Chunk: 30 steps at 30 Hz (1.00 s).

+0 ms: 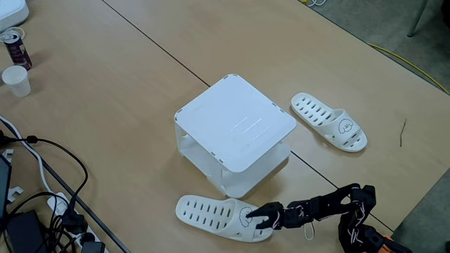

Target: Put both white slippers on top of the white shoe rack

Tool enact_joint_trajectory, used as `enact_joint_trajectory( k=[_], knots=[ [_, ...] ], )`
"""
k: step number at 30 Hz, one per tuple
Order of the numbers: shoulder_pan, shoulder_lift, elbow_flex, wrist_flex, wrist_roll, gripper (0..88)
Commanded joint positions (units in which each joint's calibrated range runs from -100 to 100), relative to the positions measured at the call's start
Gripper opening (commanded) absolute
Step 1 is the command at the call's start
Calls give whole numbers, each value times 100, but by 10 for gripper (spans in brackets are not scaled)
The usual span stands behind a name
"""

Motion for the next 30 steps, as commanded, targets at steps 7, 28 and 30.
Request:
enact_joint_trajectory(
  k=[7, 28, 30],
  knots=[
    [12, 448, -584, -80, 42, 239],
    [283, 574, -1026, -80, 42, 0],
    [275, 464, -1017, -80, 42, 10]
  ],
)
